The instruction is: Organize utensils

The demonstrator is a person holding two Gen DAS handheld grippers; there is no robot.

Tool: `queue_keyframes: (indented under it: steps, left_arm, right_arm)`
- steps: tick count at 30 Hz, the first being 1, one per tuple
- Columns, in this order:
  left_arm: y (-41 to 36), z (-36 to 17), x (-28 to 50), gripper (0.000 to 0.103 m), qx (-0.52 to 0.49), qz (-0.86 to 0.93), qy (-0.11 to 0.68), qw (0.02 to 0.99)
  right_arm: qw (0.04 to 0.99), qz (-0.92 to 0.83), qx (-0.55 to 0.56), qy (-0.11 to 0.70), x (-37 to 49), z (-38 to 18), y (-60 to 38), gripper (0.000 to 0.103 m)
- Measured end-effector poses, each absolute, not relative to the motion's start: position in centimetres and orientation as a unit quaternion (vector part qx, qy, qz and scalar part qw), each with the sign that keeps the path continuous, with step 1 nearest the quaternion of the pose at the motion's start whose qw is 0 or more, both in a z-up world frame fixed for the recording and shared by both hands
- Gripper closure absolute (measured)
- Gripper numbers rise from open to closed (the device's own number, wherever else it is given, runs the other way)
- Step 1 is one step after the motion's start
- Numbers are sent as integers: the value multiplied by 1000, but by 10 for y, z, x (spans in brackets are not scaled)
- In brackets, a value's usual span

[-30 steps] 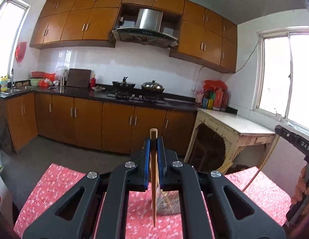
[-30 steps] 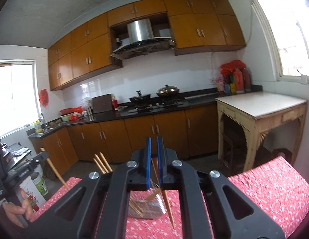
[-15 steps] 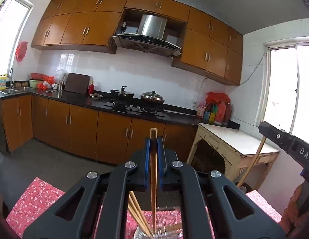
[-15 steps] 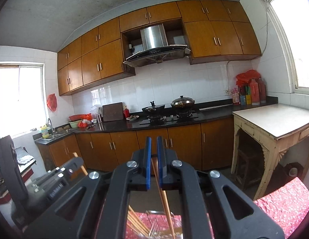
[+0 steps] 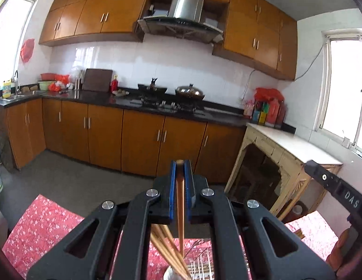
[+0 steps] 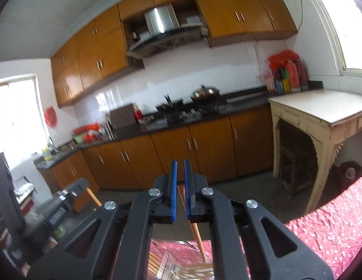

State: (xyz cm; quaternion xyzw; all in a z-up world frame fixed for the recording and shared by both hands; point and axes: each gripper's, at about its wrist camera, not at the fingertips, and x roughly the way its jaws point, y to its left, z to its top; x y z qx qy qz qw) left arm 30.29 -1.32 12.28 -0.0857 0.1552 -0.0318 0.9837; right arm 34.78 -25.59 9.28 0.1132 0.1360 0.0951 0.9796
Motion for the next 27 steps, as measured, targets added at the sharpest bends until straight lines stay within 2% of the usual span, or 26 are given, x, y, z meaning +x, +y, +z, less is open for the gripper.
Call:
queue_keyframes:
  steps: [1, 2, 4, 5, 6, 10, 19, 27]
  left_arm:
    - [-12, 123, 301, 95, -86, -30, 158, 983]
    - [-10, 124, 300, 94, -86, -28, 158, 983]
    - [-5, 129, 292, 77, -87, -23, 158, 983]
    - [-3, 132, 288, 55, -88, -18, 155, 984]
    - [1, 136, 279, 45, -89, -11, 145, 985]
    - [10, 149, 256, 43, -84, -6, 129, 988]
    - [31, 155, 210, 34, -84, -3, 138, 987]
    - [39, 136, 170, 20, -66, -12, 144, 987]
  right_arm:
    - [981, 87, 109, 137, 345, 91, -259, 90]
    - [982, 80, 106, 138, 342, 91, -262, 80]
    - [984, 69, 102, 132, 334, 90, -267, 67]
    - [985, 63, 100, 129, 329, 92, -270, 65]
    - [985, 59, 97, 128, 323, 94, -272, 64]
    - [987, 45, 96, 121, 304, 98, -281, 52]
    - [988, 41, 86, 118, 252, 100, -284, 39]
    - [989, 41, 76, 117, 201, 81, -286, 22]
